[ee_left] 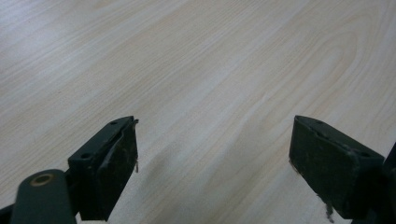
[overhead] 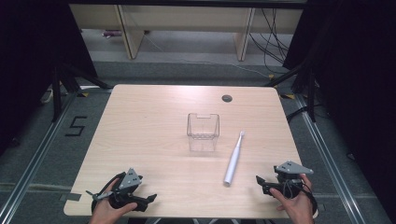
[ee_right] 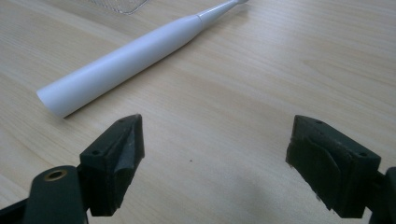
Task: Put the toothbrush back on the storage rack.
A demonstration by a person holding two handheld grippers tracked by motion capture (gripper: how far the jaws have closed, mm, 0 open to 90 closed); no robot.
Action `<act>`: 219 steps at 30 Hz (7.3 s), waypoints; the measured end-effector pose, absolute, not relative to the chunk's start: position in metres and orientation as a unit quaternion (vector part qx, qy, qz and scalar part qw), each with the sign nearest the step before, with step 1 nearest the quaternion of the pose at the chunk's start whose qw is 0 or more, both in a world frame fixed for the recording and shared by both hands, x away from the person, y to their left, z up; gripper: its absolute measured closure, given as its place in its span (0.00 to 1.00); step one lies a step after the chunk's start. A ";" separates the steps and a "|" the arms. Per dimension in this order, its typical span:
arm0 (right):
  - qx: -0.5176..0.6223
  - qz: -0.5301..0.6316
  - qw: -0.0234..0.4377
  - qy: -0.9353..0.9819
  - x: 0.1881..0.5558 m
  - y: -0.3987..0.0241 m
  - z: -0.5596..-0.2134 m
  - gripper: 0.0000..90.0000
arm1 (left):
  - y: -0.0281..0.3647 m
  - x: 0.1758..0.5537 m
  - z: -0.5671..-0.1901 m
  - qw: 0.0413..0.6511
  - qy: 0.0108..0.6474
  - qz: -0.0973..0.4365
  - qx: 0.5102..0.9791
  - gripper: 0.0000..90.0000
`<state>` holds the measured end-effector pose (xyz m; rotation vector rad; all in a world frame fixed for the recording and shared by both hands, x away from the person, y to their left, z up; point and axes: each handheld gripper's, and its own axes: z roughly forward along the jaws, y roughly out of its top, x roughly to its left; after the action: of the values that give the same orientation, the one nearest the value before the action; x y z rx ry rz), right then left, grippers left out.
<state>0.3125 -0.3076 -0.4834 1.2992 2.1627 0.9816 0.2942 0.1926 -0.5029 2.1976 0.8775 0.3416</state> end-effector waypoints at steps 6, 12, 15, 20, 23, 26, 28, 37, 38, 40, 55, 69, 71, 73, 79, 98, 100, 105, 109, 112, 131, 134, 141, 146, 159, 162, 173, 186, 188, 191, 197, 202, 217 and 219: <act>0.467 0.355 0.206 0.783 0.314 -0.306 -0.484 0.21 | 0.192 0.295 -0.503 0.366 0.344 0.136 0.854 0.16; 0.469 0.360 0.203 0.781 0.317 -0.304 -0.484 0.21 | 0.192 0.295 -0.504 0.366 0.345 0.136 0.854 0.16; 0.461 0.358 0.212 0.784 0.320 -0.303 -0.483 0.21 | 0.192 0.295 -0.504 0.367 0.346 0.136 0.853 0.16; 0.459 0.360 0.209 0.785 0.322 -0.300 -0.482 0.22 | 0.192 0.295 -0.503 0.368 0.346 0.135 0.852 0.16; 0.473 0.361 0.194 0.780 0.324 -0.295 -0.479 0.22 | 0.192 0.295 -0.503 0.370 0.343 0.133 0.853 0.16; 0.459 0.367 0.200 0.784 0.330 -0.293 -0.477 0.22 | 0.192 0.295 -0.503 0.370 0.344 0.135 0.852 0.16; 0.446 0.370 0.213 0.787 0.334 -0.292 -0.476 0.22 | 0.193 0.295 -0.503 0.368 0.345 0.135 0.853 0.16; 0.430 0.383 0.200 0.793 0.347 -0.275 -0.470 0.29 | 0.193 0.295 -0.502 0.368 0.342 0.136 0.854 0.16; 0.439 0.383 0.195 0.789 0.347 -0.271 -0.470 0.31 | 0.193 0.296 -0.502 0.365 0.342 0.135 0.856 0.16; 0.438 0.384 0.187 0.791 0.348 -0.265 -0.469 0.32 | 0.193 0.295 -0.502 0.368 0.344 0.135 0.853 0.16; 0.384 0.392 0.156 0.821 0.360 -0.230 -0.467 0.54 | 0.193 0.295 -0.503 0.374 0.344 0.136 0.851 0.16; 0.349 0.388 0.134 0.843 0.371 -0.206 -0.476 0.71 | 0.192 0.295 -0.503 0.372 0.344 0.135 0.852 0.16; 0.342 0.388 0.140 0.844 0.373 -0.204 -0.477 0.74 | 0.193 0.295 -0.503 0.372 0.342 0.136 0.852 0.16; 0.340 0.384 0.128 0.849 0.374 -0.202 -0.478 0.78 | 0.193 0.295 -0.503 0.371 0.342 0.136 0.853 0.16; 0.328 0.376 0.125 0.857 0.376 -0.193 -0.480 0.89 | 0.192 0.295 -0.504 0.375 0.343 0.135 0.851 0.16; 0.316 0.344 0.107 0.878 0.375 -0.187 -0.492 1.00 | 0.192 0.294 -0.503 0.376 0.339 0.133 0.852 0.16; 0.304 0.338 0.103 0.885 0.377 -0.189 -0.492 1.00 | 0.192 0.294 -0.502 0.376 0.338 0.133 0.852 0.16; 0.303 0.340 0.108 0.884 0.376 -0.190 -0.496 1.00 | 0.192 0.294 -0.503 0.375 0.338 0.132 0.853 0.16; 0.302 0.333 0.098 0.888 0.375 -0.192 -0.495 1.00 | 0.192 0.294 -0.503 0.376 0.341 0.134 0.851 0.16; 0.305 0.340 0.101 0.884 0.373 -0.196 -0.497 1.00 | 0.193 0.294 -0.502 0.376 0.339 0.133 0.852 0.16; 0.315 0.332 0.092 0.884 0.362 -0.218 -0.494 0.99 | 0.193 0.294 -0.503 0.371 0.341 0.137 0.853 0.16; 0.331 0.334 0.093 0.878 0.360 -0.223 -0.494 0.99 | 0.193 0.295 -0.503 0.371 0.340 0.137 0.853 0.16; 0.332 0.339 0.098 0.875 0.358 -0.235 -0.494 0.99 | 0.193 0.294 -0.503 0.371 0.341 0.137 0.853 0.16; 0.344 0.337 0.101 0.871 0.357 -0.241 -0.493 0.99 | 0.193 0.294 -0.503 0.371 0.339 0.137 0.853 0.16; 0.366 0.337 0.101 0.862 0.356 -0.259 -0.490 0.98 | 0.193 0.294 -0.503 0.373 0.339 0.133 0.853 0.16; 0.379 0.328 0.094 0.861 0.354 -0.261 -0.488 0.98 | 0.192 0.294 -0.503 0.374 0.338 0.133 0.854 0.16; 0.387 0.330 0.100 0.855 0.354 -0.270 -0.487 0.98 | 0.193 0.294 -0.503 0.373 0.338 0.133 0.854 0.16; 0.408 0.327 0.105 0.846 0.356 -0.286 -0.488 0.98 | 0.192 0.294 -0.503 0.374 0.339 0.132 0.853 0.16; 0.406 0.325 0.115 0.846 0.357 -0.291 -0.489 0.98 | 0.192 0.294 -0.503 0.374 0.339 0.132 0.853 0.16; 0.404 0.322 0.115 0.848 0.358 -0.295 -0.489 0.98 | 0.193 0.294 -0.503 0.373 0.338 0.132 0.854 0.16; 0.422 0.326 0.116 0.838 0.357 -0.300 -0.490 0.97 | 0.192 0.294 -0.503 0.373 0.338 0.132 0.854 0.16; 0.424 0.317 0.116 0.840 0.358 -0.305 -0.488 0.97 | 0.192 0.294 -0.503 0.374 0.340 0.132 0.853 0.16; 0.367 0.282 0.153 0.873 0.364 -0.290 -0.463 0.79 | 0.192 0.295 -0.503 0.366 0.344 0.134 0.854 0.16; 0.370 0.269 0.153 0.876 0.366 -0.287 -0.460 0.75 | 0.193 0.295 -0.503 0.367 0.343 0.134 0.854 0.16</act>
<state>0.3657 -0.2871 -0.4603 1.0602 2.5119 0.7726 0.2950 0.1926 -0.5031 2.1957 0.8811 0.3449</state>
